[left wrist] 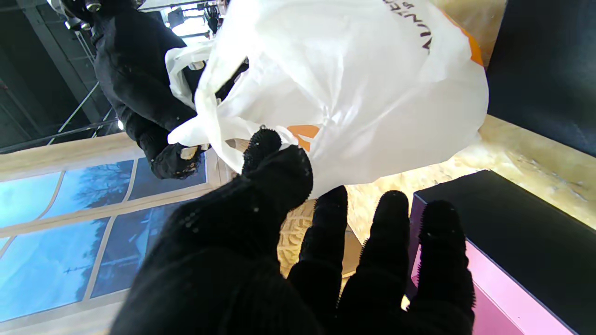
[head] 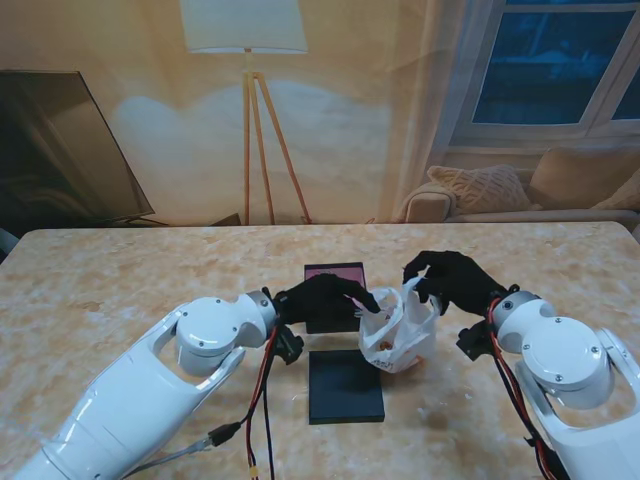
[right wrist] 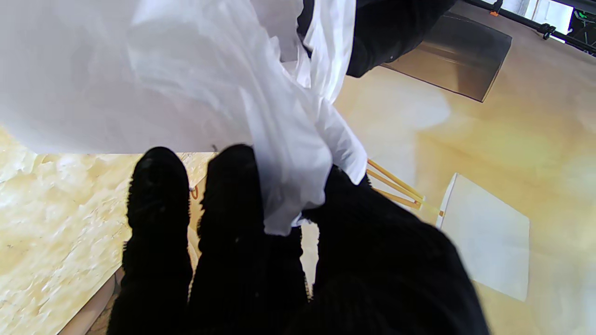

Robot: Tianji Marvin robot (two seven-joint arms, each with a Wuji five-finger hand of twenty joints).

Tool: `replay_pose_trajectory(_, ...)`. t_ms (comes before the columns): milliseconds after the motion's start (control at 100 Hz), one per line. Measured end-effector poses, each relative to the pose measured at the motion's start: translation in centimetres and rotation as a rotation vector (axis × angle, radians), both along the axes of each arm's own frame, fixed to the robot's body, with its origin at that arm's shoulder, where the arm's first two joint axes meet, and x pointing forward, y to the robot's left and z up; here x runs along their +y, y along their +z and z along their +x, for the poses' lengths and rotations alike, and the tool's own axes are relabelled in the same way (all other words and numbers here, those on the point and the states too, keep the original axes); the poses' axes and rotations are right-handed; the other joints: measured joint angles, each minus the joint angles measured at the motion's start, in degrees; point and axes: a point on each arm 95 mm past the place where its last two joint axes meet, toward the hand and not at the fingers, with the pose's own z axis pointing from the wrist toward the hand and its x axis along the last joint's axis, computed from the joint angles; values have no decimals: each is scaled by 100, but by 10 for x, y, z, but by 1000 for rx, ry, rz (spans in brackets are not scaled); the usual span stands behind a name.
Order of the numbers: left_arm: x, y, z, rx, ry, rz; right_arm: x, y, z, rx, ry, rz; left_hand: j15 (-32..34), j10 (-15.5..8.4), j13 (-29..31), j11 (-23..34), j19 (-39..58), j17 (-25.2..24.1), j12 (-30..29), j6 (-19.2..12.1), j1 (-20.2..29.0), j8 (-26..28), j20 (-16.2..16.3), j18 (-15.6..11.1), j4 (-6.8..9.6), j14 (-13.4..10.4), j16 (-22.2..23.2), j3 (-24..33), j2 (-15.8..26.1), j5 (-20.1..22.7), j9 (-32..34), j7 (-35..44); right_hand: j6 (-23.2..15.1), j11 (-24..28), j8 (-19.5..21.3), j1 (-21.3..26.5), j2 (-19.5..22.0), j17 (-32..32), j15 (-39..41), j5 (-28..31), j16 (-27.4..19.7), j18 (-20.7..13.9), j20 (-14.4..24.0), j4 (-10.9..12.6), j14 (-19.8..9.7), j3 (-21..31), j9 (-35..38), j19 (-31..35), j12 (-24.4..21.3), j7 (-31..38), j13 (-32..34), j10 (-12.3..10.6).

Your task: Pack mini donuts into a plastic bag, tie the opening and put the bag into the gift box

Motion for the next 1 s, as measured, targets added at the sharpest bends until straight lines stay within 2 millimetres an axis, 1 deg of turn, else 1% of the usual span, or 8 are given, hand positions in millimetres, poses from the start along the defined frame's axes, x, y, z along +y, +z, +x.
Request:
replay_pose_trajectory(190,-3,-2,4,-6,-29,1,-1,0,0,0,6,3,-14,-787,387,361,-124,1,75,242,64,-96,-118,9,0,-363,-16,280,-126,167,624,78,0,41,2,0,1,-4,46,0,0,0,0,0,0,0,0,1,1,-1,0,1)
replay_pose_trajectory(370,-4,0,5,-59,-34,5,-1,0,0,0,4,5,153,-966,569,700,-111,2,489,243,17,-152,-119,9,2,-629,259,859,-134,161,722,66,0,49,3,0,2,-5,61,0,0,1,0,0,0,0,0,1,3,-2,0,2)
replay_pose_trajectory(450,-2,0,5,-78,12,-1,-1,0,0,1,5,6,317,-966,564,880,-49,2,855,208,-133,-152,-119,8,169,-630,611,1050,-135,132,719,17,0,52,3,0,2,-6,70,0,0,1,0,0,0,-1,0,1,3,-3,0,2)
replay_pose_trajectory(610,-4,-2,2,-74,26,-15,-2,0,0,1,11,6,748,-742,531,1064,25,-28,2601,144,-172,-153,-119,4,135,-626,1460,1025,-185,-68,449,-40,0,55,4,0,2,-6,72,0,0,1,-1,0,0,-1,0,1,4,-4,0,2)
replay_pose_trajectory(690,-5,-2,0,-53,13,-25,-2,0,0,0,12,6,707,-263,169,773,-14,-147,1950,143,-172,-54,-119,3,13,-420,1509,529,-184,-74,9,-19,0,55,4,0,2,-6,72,0,0,1,-1,0,0,-1,0,1,4,-4,0,2)
replay_pose_trajectory(750,-5,-1,-2,-30,20,-50,-3,0,-1,-1,12,6,504,-113,66,543,-58,-156,1529,143,-172,157,-119,3,10,-351,1269,246,-311,-115,-128,193,0,57,4,0,3,-6,73,0,0,1,-1,0,0,-1,0,1,4,-4,0,2)
replay_pose_trajectory(850,-4,2,-5,-123,93,-33,-3,0,-1,-2,14,6,495,32,19,392,-37,-108,1182,141,-325,504,-59,0,-35,-289,975,223,-646,-399,-254,650,0,58,4,0,3,-6,74,0,0,1,-1,0,0,-1,0,1,4,-4,0,2)
replay_pose_trajectory(1000,-4,6,-13,-196,108,-50,-3,-1,-1,0,14,7,414,60,9,330,38,-85,863,-243,-370,486,-9,-3,-110,-265,724,338,-901,-492,-302,1682,0,62,4,0,3,-6,77,0,0,2,-1,0,0,-2,0,1,5,-5,0,3)
